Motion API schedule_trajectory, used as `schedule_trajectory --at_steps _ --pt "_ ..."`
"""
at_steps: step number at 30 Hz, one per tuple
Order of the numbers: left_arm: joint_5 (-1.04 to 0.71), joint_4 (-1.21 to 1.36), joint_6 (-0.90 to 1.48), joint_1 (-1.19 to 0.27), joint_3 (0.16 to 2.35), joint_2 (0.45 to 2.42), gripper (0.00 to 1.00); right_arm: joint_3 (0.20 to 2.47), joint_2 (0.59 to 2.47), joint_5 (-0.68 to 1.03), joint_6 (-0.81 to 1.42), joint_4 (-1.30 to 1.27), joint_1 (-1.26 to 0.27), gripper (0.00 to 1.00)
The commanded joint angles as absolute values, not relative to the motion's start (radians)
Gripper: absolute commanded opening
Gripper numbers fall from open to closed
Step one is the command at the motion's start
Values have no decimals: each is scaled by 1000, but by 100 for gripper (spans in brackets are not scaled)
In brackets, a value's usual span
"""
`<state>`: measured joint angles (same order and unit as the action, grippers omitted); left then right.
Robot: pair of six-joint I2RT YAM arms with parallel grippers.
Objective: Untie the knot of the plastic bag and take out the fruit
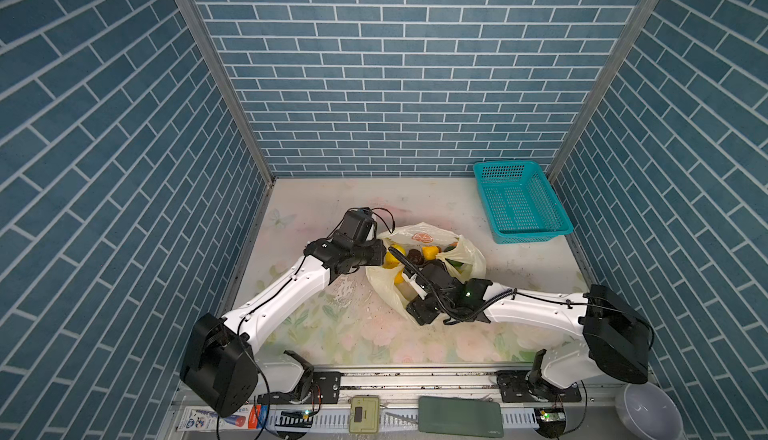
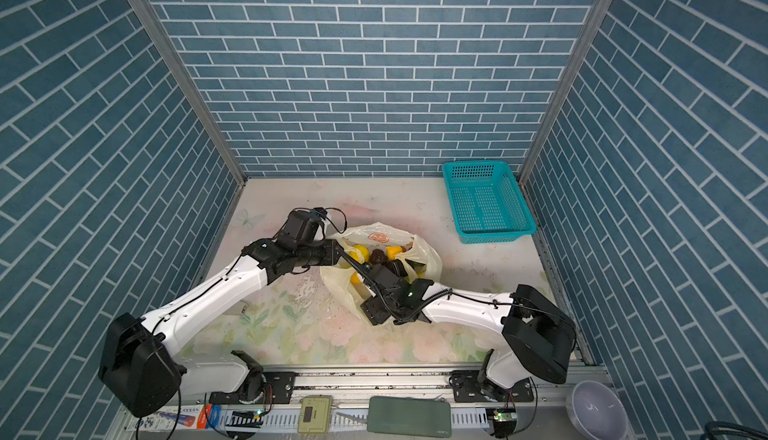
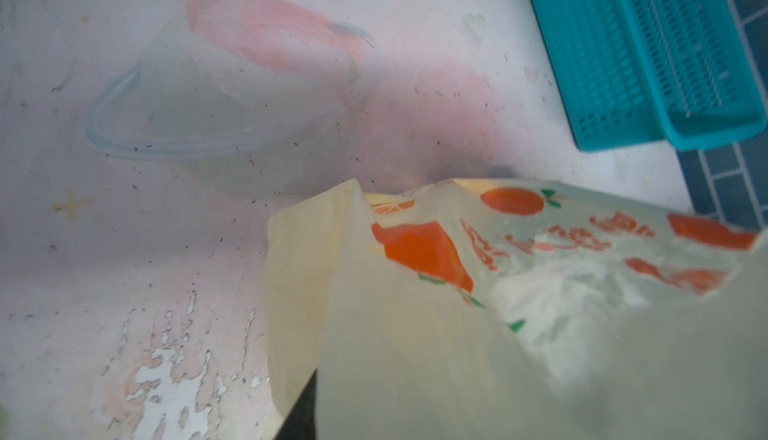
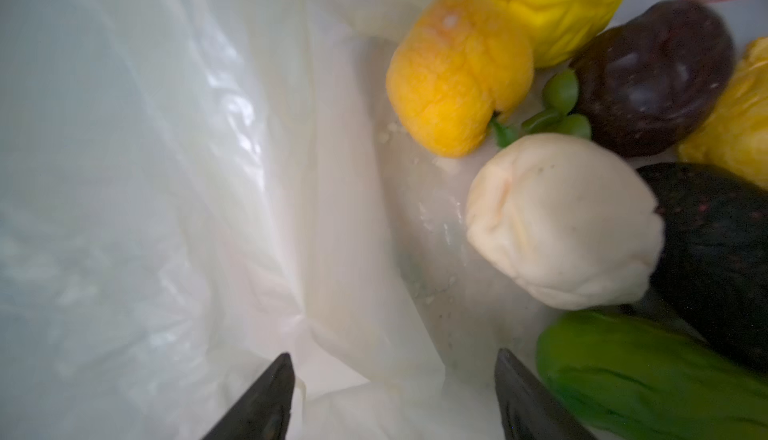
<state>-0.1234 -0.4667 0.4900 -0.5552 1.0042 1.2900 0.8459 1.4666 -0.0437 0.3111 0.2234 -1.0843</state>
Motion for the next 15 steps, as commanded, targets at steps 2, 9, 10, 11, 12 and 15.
schedule_trajectory --at_steps 2,9,10,11,12,15 --pt "-172 -470 495 -559 977 1238 70 866 1425 -5 352 191 -1054 76" --pt "-172 -498 534 -598 968 1282 79 878 1422 2 373 155 -1032 76" --pt "-167 -492 548 -603 962 1290 78 881 1425 3 373 155 -1032 76" --pt "-165 -474 565 -606 951 1296 77 882 1426 3 373 153 -1032 76" --pt "-166 -457 579 -606 944 1300 73 882 1429 6 374 153 -1032 76" --pt "-140 -463 592 -610 950 1320 48 878 1430 -1 385 153 -1029 76"
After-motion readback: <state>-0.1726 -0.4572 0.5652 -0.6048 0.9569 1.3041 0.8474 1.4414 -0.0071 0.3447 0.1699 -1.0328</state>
